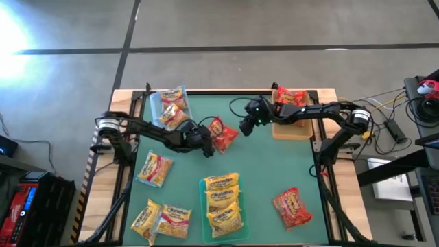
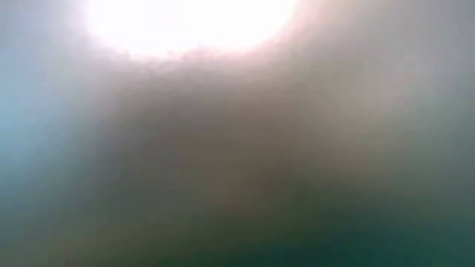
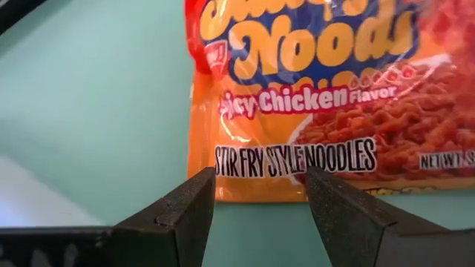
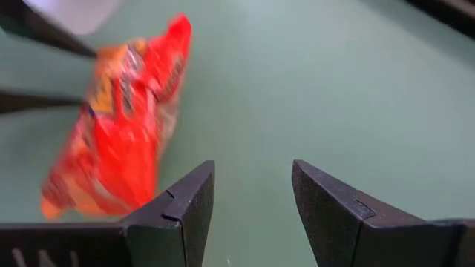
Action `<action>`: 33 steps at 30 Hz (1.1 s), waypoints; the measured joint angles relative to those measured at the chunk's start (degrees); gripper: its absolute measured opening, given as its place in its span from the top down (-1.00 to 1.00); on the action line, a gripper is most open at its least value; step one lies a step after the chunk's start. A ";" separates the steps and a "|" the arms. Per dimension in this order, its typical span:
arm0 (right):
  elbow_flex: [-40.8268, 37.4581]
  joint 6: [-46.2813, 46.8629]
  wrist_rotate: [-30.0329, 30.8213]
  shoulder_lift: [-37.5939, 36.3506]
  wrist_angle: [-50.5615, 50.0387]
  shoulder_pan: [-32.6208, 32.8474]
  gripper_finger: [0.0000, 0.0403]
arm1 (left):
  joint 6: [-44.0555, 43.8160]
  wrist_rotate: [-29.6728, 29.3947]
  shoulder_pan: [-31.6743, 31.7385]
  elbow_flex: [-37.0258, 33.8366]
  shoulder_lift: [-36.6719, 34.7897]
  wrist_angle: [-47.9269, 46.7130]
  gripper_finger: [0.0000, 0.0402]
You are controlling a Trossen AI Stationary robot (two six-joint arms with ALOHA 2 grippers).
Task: Sort Maruchan noodles
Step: Put the top red noodle pack into the orange bin
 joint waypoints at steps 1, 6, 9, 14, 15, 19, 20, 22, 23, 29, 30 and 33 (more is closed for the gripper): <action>0.00 -0.33 -0.01 0.00 -0.71 0.00 0.15 | -0.59 -0.11 -0.02 -0.33 -0.30 -0.31 0.03; 0.00 -0.69 0.01 -0.02 -2.03 0.00 0.15 | -2.76 0.02 -0.10 -3.28 -3.34 -1.93 0.03; 0.00 -0.69 0.01 -0.02 -2.22 0.00 0.15 | -3.27 -0.85 -0.10 -5.28 -6.05 -3.58 0.03; 0.00 -0.64 0.01 -0.02 -2.23 0.00 0.15 | -3.18 -1.35 0.17 -8.59 -10.92 -5.98 0.03; 0.00 -0.63 0.01 -0.02 -2.27 0.00 0.15 | -3.70 -1.68 0.20 -9.31 -11.71 -6.46 0.03; 0.00 -0.59 0.01 -0.02 -2.27 0.00 0.15 | -6.17 -2.52 0.19 -11.94 -14.76 -6.37 0.03; 0.00 -0.61 0.01 -0.02 -2.27 0.00 0.15 | -6.31 -2.54 -0.01 -12.09 -15.31 -5.87 0.03; 0.00 -0.63 0.01 -0.02 -2.27 0.00 0.15 | -6.10 -2.48 -0.67 -12.03 -16.16 -3.57 0.03; 0.00 -0.59 0.01 -0.03 -2.27 0.00 0.15 | -5.92 -2.48 -1.00 -11.81 -16.40 -2.95 0.03; 0.00 1.73 -5.95 -0.04 -2.37 -0.32 0.15 | -6.78 0.58 -3.70 -9.42 -16.30 -2.84 0.03; 0.00 1.94 -8.32 -0.04 -2.13 -0.56 0.15 | -6.80 0.60 -4.20 -9.21 -16.26 -2.72 0.03; 0.02 3.42 -15.41 -0.04 -0.79 -1.80 0.15 | -8.14 0.63 -4.54 -9.07 -15.96 -2.57 0.03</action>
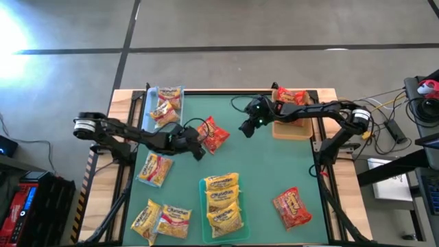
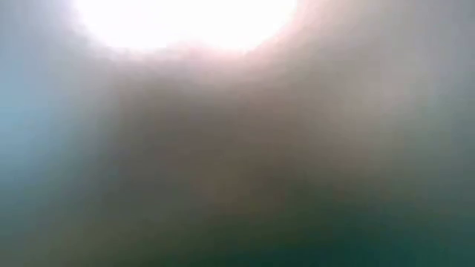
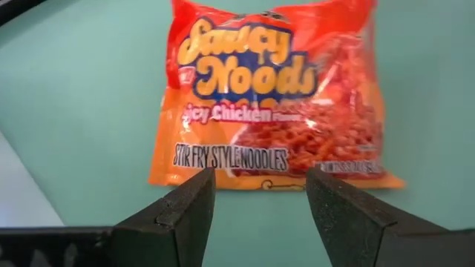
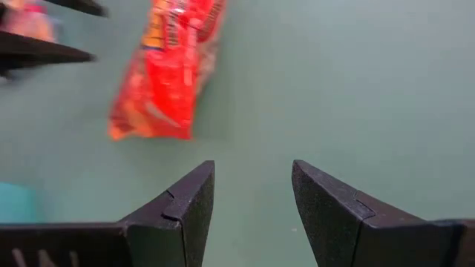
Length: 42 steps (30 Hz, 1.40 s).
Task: Sort Maruchan noodles
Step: Put the top red noodle pack into the orange bin
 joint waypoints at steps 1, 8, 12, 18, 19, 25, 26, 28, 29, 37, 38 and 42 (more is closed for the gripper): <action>0.00 0.06 -1.85 0.00 0.52 -0.34 0.15 | -0.72 0.01 0.00 0.00 0.20 -0.11 0.03; 0.03 0.17 -3.92 0.00 2.10 -0.43 0.15 | -2.47 -0.23 0.13 0.39 3.66 -0.23 0.03; 0.03 0.06 -3.67 0.00 2.17 -0.45 0.15 | -2.74 -0.62 0.55 2.01 6.98 0.02 0.03; 0.03 0.06 -3.67 0.02 2.65 -0.45 0.15 | 0.06 -0.62 0.55 5.05 11.39 0.38 0.03; 0.03 0.06 -3.67 0.02 2.63 -0.45 0.15 | 0.98 -0.64 0.59 5.46 11.87 0.49 0.03; 0.03 -0.27 -3.67 0.02 2.90 -0.47 0.15 | 5.58 -0.70 1.82 8.34 15.02 2.15 0.03; 0.03 -0.34 -3.67 0.02 3.03 -0.47 0.15 | 6.03 -0.75 2.30 8.73 15.57 2.32 0.03; 0.03 -0.43 -3.67 0.03 3.33 -0.48 0.15 | 6.72 -0.90 3.41 9.31 16.64 2.60 0.03; 0.03 -0.52 -3.65 0.04 3.54 -0.52 0.15 | 6.82 -1.12 4.01 9.46 17.05 2.84 0.03; 0.03 -1.58 -3.64 0.04 4.35 -1.09 0.05 | 10.74 -1.53 4.96 9.46 15.26 0.87 0.03; 0.03 -1.88 -3.66 0.04 4.35 -1.32 0.05 | 10.90 -1.45 4.94 9.42 14.52 0.26 0.03; 0.03 -2.82 -3.64 0.04 4.34 -2.02 0.04 | 11.11 -4.34 5.34 9.43 11.30 -1.34 0.03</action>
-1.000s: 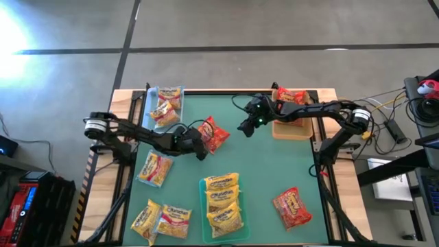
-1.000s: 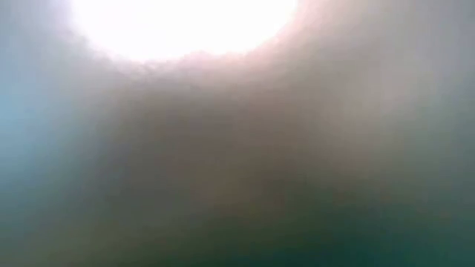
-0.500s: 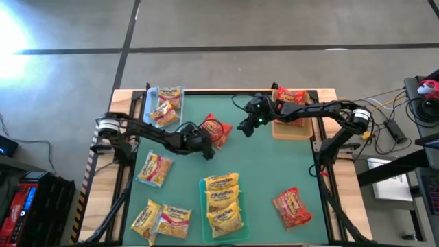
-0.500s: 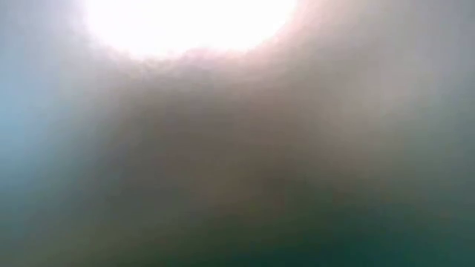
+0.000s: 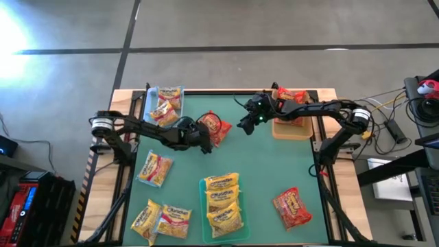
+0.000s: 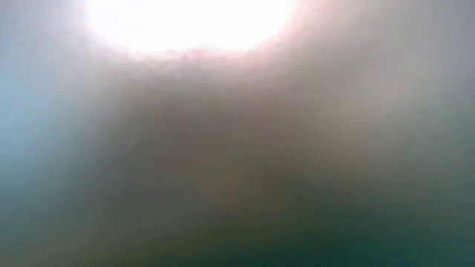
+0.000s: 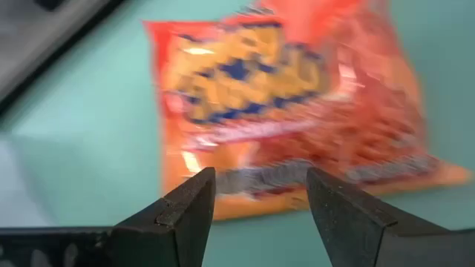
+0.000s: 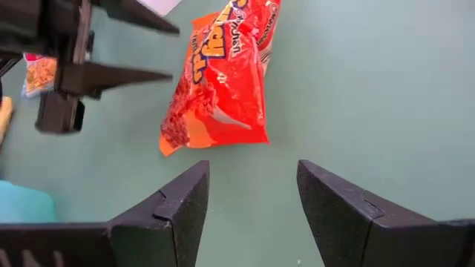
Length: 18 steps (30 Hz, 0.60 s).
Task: Sort Maruchan noodles
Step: Put the top red noodle pack into the orange bin
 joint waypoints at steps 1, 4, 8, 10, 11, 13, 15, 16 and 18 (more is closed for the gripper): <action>0.00 -0.19 -0.01 0.00 -0.01 -0.14 0.04 | 0.09 -1.29 0.24 0.00 -0.38 -0.59 0.03; 0.00 -0.50 -0.01 0.02 -0.01 -0.36 0.04 | -0.09 -4.37 1.74 0.00 -1.02 -0.77 0.03; 0.00 -0.60 0.01 0.02 -0.03 -0.38 0.04 | -2.26 -4.74 4.81 0.00 -0.10 -0.60 0.03; 0.00 -0.60 -0.01 0.04 -0.03 -0.38 0.04 | -2.93 -4.76 5.94 0.01 0.37 -0.70 0.03; 0.00 -0.49 -0.01 0.04 -0.03 -0.36 0.04 | -2.95 -4.73 6.22 0.02 0.59 -0.63 0.03; 0.00 -0.29 -0.01 0.04 -0.03 -0.36 0.04 | -2.89 -4.02 6.45 0.02 0.80 -0.54 0.03; 0.00 -0.27 -0.01 0.04 -0.03 -0.36 0.04 | -2.35 -3.08 6.44 0.02 0.99 0.13 0.03; 0.00 -0.27 -0.01 0.04 -0.03 -0.36 0.04 | -2.02 -2.59 6.44 0.02 1.21 0.40 0.03; 0.00 -0.27 -0.01 0.04 -0.03 -0.36 0.05 | -1.52 -1.06 6.44 0.02 1.78 0.84 0.03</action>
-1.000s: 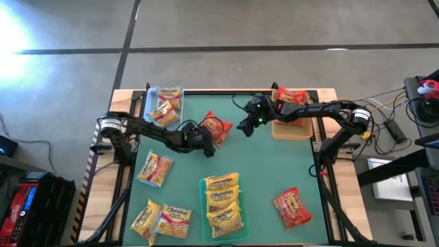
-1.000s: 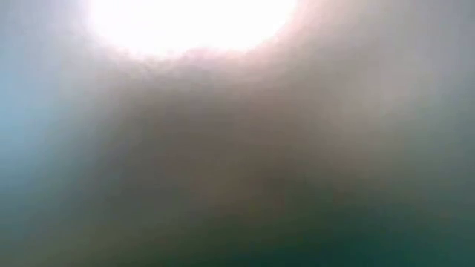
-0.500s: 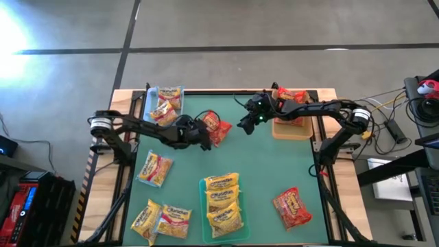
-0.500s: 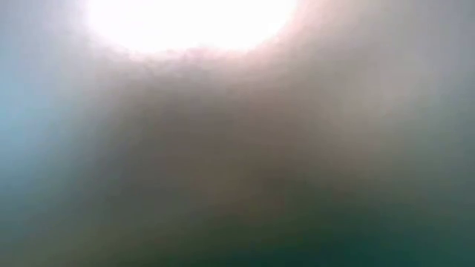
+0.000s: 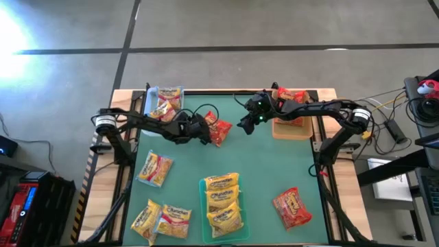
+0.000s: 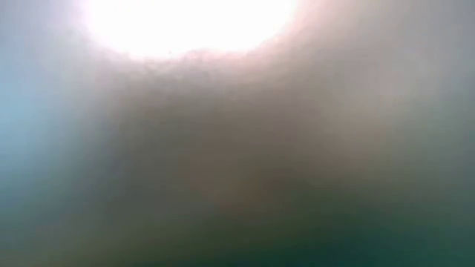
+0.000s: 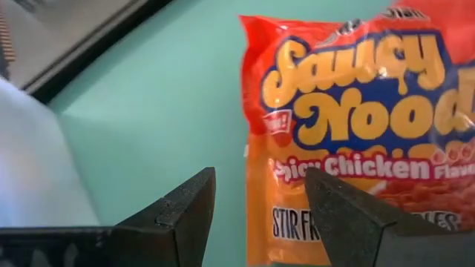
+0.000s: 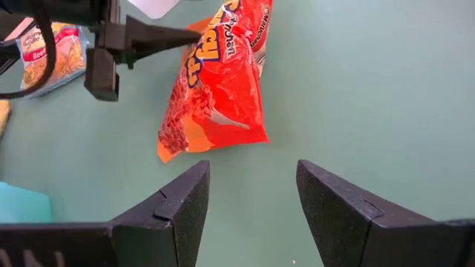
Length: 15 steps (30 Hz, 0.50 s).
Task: Sort Maruchan noodles
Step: Put the top red noodle pack into the orange bin
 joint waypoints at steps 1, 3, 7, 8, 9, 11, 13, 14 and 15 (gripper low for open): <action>0.00 0.00 0.00 0.00 0.00 0.00 0.05 | 0.09 0.79 0.00 0.00 0.26 0.31 0.03; 0.00 0.00 0.00 0.00 0.00 0.00 0.05 | 0.29 2.66 -0.01 0.01 0.57 1.05 0.03; 0.00 -0.28 0.02 0.00 0.04 0.00 0.05 | 3.98 7.46 -0.26 0.02 0.72 4.32 0.03; 0.00 -0.42 0.03 0.00 0.07 0.00 0.05 | 5.60 9.61 -0.33 0.02 0.74 5.65 0.03; 0.00 -0.42 0.12 0.00 0.12 0.00 0.05 | 7.18 12.02 -0.36 0.02 0.74 7.25 0.03; 0.00 -0.45 0.62 0.00 0.25 0.02 0.05 | 9.91 16.79 -0.37 0.02 0.74 10.40 0.03; 0.00 -0.53 1.89 0.00 0.26 0.04 0.05 | 11.59 18.97 -0.38 0.02 0.74 13.25 0.03; 0.00 -0.55 2.42 0.00 0.19 0.04 0.05 | 11.87 19.00 -0.40 0.02 0.74 14.22 0.03; 0.00 -0.57 2.77 0.00 -0.04 0.04 0.05 | 11.97 19.05 -0.39 0.02 0.70 14.80 0.03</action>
